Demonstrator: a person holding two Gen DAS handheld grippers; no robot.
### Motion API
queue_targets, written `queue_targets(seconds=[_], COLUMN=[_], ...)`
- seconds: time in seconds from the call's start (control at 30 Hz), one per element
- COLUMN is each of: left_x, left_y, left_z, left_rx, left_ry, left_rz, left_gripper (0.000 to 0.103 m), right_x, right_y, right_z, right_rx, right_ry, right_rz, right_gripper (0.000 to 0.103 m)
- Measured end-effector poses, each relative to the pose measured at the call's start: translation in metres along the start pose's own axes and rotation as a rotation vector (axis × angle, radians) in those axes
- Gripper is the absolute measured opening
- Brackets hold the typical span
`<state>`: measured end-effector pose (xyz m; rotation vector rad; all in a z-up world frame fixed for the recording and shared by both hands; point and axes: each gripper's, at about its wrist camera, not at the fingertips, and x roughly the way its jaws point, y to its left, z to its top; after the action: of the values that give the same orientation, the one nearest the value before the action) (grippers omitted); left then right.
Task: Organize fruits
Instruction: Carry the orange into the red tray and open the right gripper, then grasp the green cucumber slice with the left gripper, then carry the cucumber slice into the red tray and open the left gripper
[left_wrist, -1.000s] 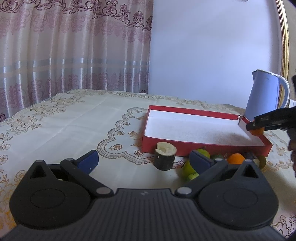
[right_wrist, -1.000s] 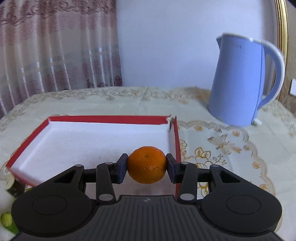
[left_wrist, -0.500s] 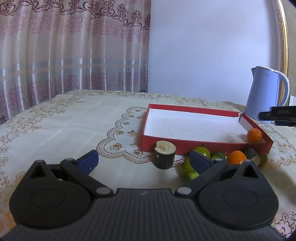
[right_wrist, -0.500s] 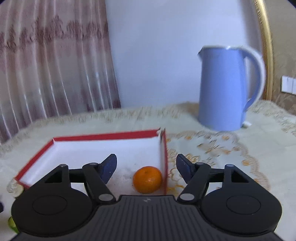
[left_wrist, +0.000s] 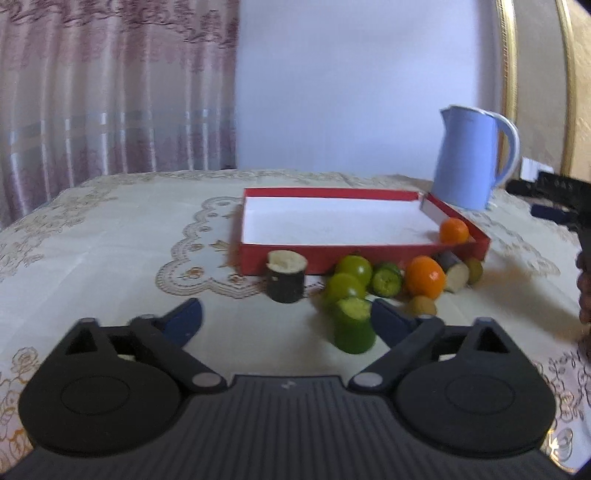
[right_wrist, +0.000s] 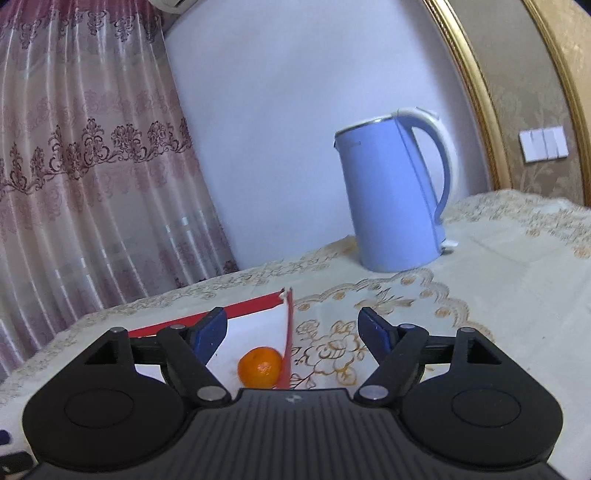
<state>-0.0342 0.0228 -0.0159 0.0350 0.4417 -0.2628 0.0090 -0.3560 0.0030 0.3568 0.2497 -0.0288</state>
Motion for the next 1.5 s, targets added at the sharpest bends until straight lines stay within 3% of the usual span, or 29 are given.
queue_targets(seconds=[0.27,0.37,0.43,0.57,0.83,1.23,1.5], left_x=[0.014,0.024,0.031,0.045,0.054,0.045,0.027], left_y=[-0.034,-0.044,-0.046,-0.044,-0.046,-0.057,-0.061], left_z=[0.002,0.004,0.004,0.005,0.008,0.010,0.023], left_rx=[0.167,0.187,0.179,0.138,0.104,0.104,0.098], left_ry=[0.014,0.051,0.088,0.151,0.195,0.187,0.115], left_rz=[-0.004,-0.014,-0.024,-0.023,-0.018,0.042,0.104], left_gripper=[0.083,0.068,0.057,0.053,0.029,0.029,0.029], right_x=[-0.006,-0.007,-0.006,-0.007,-0.007,-0.007,-0.007], right_y=[-0.002,-0.003,-0.003,-0.004,-0.006,-0.007,-0.009], right_z=[-0.001,-0.002,-0.002,-0.002,-0.003,-0.005,-0.006], right_rx=[0.033,0.037,0.038,0.045,0.049,0.052,0.053], right_ry=[-0.010,-0.014,-0.011,-0.013,-0.011,-0.009,-0.031], right_rz=[0.042,0.046,0.047,0.058,0.061,0.049,0.030], right_gripper=[0.078,0.078,0.078,0.078,0.078,0.078,0.078])
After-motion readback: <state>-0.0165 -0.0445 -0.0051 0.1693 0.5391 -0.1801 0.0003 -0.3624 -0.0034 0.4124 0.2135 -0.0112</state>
